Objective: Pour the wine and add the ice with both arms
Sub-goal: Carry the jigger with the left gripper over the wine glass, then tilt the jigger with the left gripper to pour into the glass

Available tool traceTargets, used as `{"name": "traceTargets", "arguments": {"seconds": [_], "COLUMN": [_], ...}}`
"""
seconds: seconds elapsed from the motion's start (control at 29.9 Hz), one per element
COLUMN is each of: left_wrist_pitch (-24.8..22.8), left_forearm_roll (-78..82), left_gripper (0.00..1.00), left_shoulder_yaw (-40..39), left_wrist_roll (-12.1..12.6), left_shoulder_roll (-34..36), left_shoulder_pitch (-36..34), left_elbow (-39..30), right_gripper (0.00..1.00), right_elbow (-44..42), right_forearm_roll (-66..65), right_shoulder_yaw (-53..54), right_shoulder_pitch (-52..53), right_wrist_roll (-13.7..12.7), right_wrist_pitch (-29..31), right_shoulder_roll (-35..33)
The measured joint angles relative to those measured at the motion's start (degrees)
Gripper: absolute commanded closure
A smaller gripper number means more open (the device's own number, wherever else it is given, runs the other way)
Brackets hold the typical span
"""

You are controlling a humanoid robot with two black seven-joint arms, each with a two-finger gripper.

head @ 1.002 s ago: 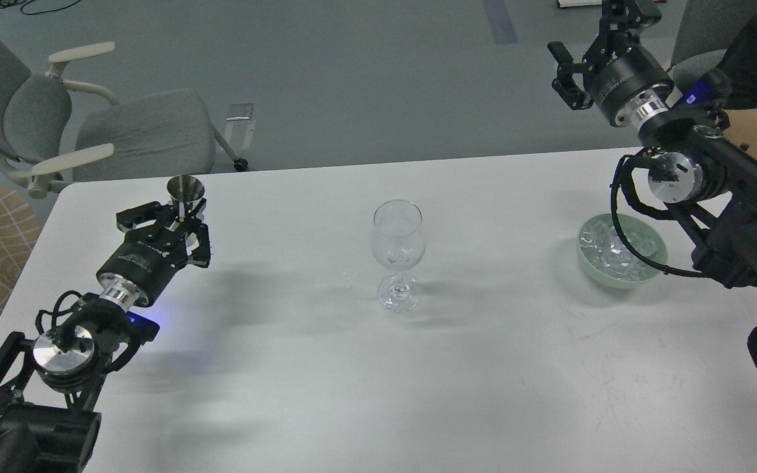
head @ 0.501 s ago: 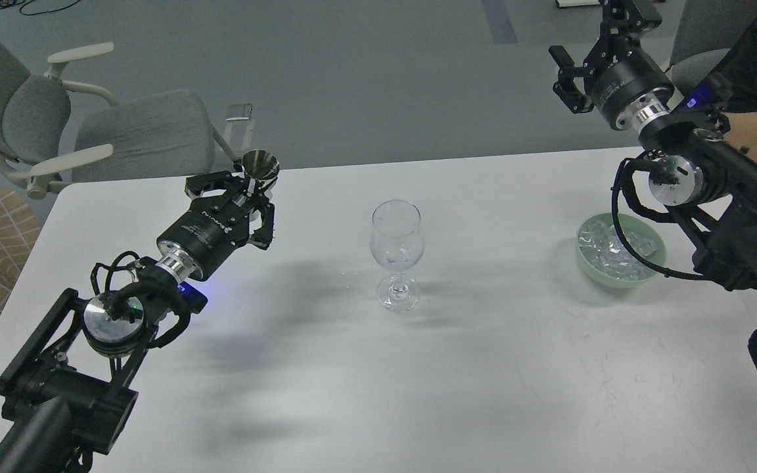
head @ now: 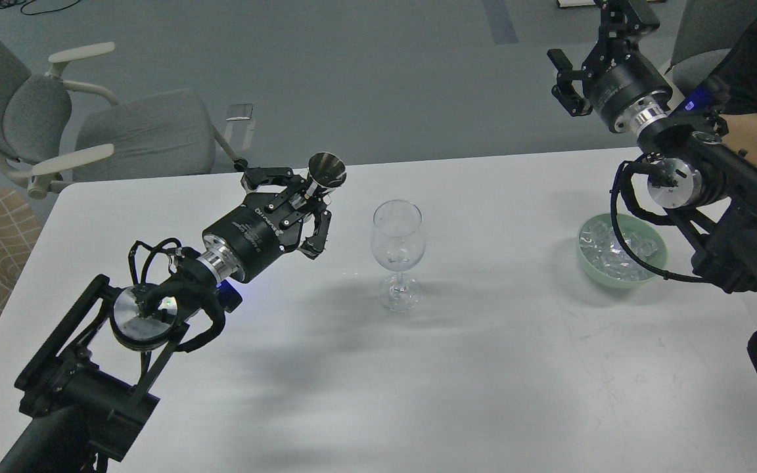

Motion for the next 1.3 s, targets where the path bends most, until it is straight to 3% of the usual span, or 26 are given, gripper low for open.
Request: {"name": "traceTargets", "arguments": {"seconds": [0.57,1.04,1.3], "left_wrist_pitch": [5.92,4.59,2.82], "left_forearm_roll": [5.89,13.26,18.15], "left_gripper": [1.00,1.00,1.00], "left_shoulder_yaw": [3.17,4.08,4.12], "left_wrist_roll": [0.65,0.53,1.72], "left_shoulder_roll": [-5.89,-4.45,-3.62], "left_shoulder_pitch": [-4.19,-4.97,-5.27], "left_elbow": [0.58,0.69,0.39], "right_gripper": [0.00,0.00,0.00], "right_elbow": [0.38,0.43,0.42], "right_forearm_roll": [0.00,0.00,0.00], "right_shoulder_yaw": [0.00,0.02,0.02], "right_shoulder_pitch": [-0.33,-0.50,-0.75], "right_wrist_roll": [0.00,0.08,0.09], "right_wrist_pitch": [0.05,0.05,0.03], "right_shoulder_roll": [-0.05,-0.01,-0.05]}}
